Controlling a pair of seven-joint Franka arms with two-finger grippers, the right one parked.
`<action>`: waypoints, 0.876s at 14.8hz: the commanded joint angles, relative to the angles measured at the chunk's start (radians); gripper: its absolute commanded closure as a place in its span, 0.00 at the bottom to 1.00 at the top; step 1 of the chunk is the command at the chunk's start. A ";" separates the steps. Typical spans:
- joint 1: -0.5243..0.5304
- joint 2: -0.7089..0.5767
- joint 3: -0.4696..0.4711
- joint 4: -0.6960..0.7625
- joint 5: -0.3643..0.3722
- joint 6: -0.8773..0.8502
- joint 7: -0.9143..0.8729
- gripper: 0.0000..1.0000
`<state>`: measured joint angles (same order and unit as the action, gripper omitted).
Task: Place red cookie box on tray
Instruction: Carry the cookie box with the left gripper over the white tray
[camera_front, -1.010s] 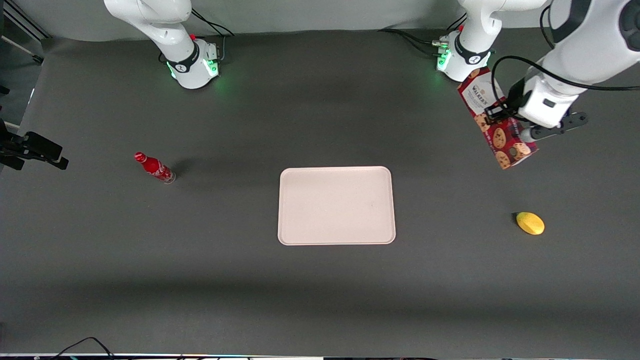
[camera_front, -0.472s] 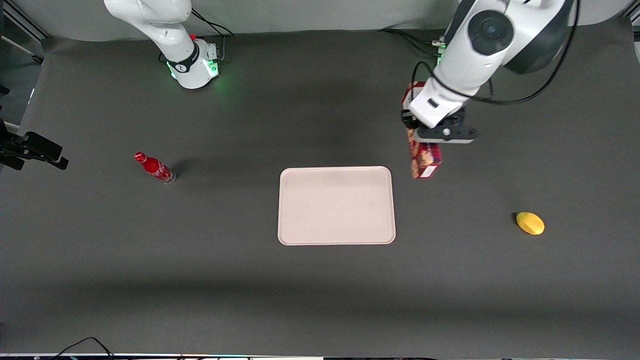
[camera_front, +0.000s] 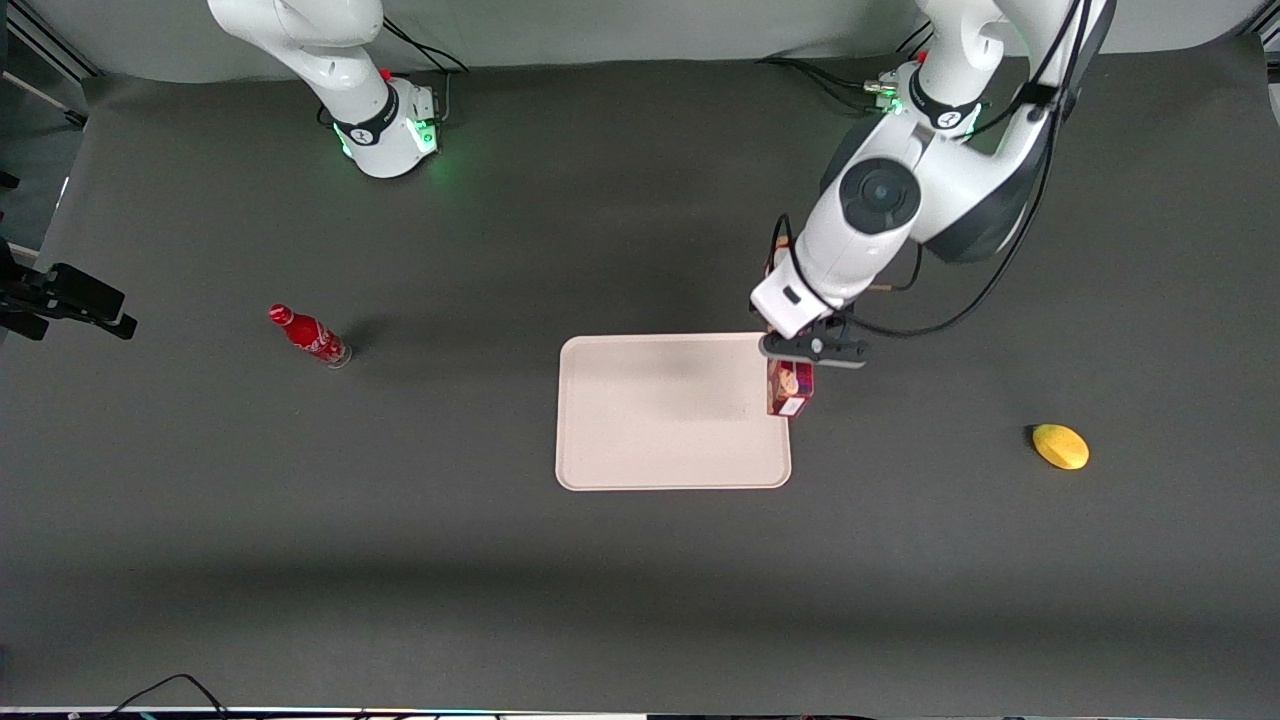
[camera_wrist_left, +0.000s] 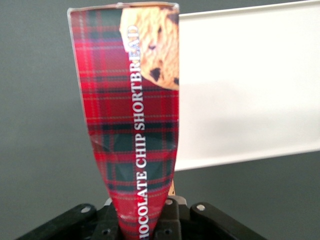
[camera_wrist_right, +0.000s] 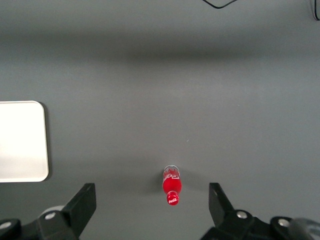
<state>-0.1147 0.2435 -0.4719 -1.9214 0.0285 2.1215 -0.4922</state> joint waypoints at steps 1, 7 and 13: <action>-0.008 0.167 -0.001 0.146 0.112 -0.008 -0.101 1.00; -0.008 0.341 0.009 0.216 0.128 0.095 -0.143 1.00; -0.016 0.415 0.010 0.216 0.183 0.140 -0.177 1.00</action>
<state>-0.1156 0.6336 -0.4636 -1.7372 0.1846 2.2531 -0.6289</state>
